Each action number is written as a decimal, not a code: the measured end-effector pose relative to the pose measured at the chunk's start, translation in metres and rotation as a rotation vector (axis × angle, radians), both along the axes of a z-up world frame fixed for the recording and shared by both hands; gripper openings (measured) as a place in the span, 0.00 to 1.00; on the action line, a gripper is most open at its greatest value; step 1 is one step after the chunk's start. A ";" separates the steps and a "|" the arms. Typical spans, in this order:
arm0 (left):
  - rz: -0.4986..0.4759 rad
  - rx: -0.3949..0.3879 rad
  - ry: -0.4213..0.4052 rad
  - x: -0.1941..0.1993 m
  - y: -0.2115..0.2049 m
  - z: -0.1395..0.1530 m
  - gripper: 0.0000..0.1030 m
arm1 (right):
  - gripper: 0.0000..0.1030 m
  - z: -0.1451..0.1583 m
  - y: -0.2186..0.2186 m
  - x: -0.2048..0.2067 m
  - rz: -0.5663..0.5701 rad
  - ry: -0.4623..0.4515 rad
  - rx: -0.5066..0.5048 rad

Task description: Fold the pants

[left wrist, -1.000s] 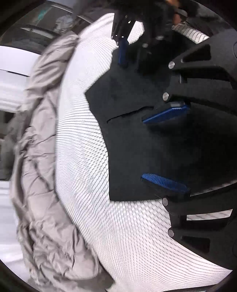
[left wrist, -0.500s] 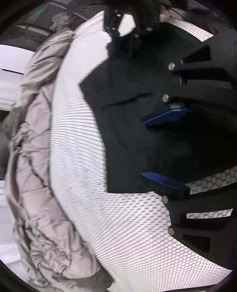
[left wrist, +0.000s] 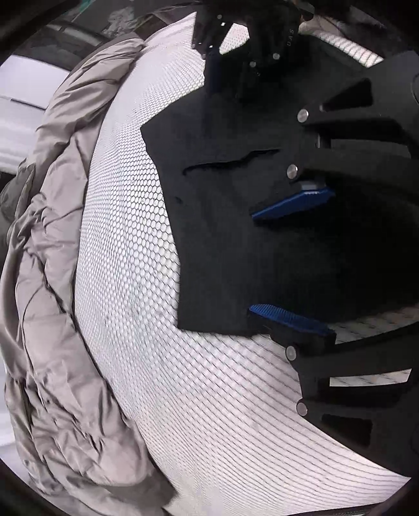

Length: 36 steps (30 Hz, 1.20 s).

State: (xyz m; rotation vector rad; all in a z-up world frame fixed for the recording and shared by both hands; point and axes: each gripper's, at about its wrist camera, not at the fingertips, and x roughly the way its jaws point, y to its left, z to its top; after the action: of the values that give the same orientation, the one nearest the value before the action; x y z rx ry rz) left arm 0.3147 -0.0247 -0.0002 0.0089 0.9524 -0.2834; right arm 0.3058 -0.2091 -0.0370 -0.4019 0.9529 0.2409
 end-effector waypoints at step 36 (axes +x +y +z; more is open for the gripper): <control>-0.443 0.035 -0.035 -0.157 -0.023 0.002 0.64 | 0.57 0.003 -0.031 -0.104 0.112 -0.072 0.053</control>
State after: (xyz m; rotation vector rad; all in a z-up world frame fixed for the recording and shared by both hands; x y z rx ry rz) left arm 0.1580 -0.0482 0.0021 0.2584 0.9146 -0.6730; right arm 0.2016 -0.2403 -0.0336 -0.4127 0.8522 0.3503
